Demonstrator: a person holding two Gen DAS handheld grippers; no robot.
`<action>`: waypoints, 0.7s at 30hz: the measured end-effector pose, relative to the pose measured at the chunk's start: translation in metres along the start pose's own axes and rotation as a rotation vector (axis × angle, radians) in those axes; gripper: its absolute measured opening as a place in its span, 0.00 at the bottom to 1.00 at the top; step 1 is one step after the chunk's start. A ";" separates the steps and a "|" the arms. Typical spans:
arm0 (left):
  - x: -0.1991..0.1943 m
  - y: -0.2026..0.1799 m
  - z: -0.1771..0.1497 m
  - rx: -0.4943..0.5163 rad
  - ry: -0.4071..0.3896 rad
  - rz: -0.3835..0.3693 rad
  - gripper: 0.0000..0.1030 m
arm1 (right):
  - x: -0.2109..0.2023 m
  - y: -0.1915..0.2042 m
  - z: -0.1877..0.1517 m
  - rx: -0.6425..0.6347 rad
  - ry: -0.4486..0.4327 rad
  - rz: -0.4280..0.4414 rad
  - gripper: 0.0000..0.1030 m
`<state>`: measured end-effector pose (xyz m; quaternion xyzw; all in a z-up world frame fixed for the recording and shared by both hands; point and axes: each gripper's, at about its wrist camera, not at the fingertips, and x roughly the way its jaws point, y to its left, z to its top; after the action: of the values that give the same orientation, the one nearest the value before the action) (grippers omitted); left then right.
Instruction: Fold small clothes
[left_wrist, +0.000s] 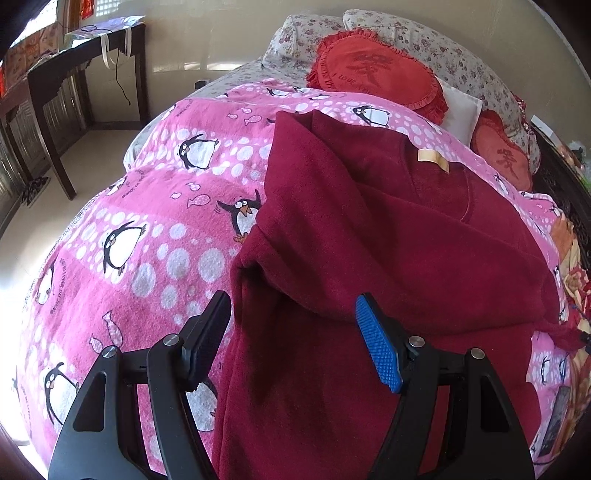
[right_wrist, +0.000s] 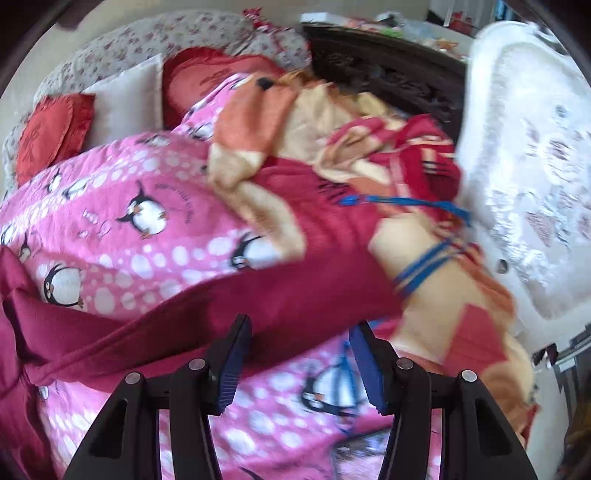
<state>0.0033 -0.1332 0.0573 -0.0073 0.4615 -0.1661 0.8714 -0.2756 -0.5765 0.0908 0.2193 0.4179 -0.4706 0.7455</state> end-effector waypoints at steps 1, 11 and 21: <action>0.001 -0.001 0.000 0.001 0.004 0.000 0.69 | -0.005 -0.010 0.002 0.045 -0.006 0.051 0.52; -0.004 -0.011 -0.005 0.026 0.010 -0.007 0.69 | 0.040 0.023 0.019 0.251 0.197 0.435 0.52; -0.012 0.010 -0.003 -0.010 -0.009 0.004 0.69 | 0.041 0.011 0.021 0.263 0.098 0.499 0.07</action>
<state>-0.0022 -0.1195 0.0638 -0.0115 0.4582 -0.1620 0.8739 -0.2483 -0.6078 0.0681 0.4326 0.3220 -0.3116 0.7824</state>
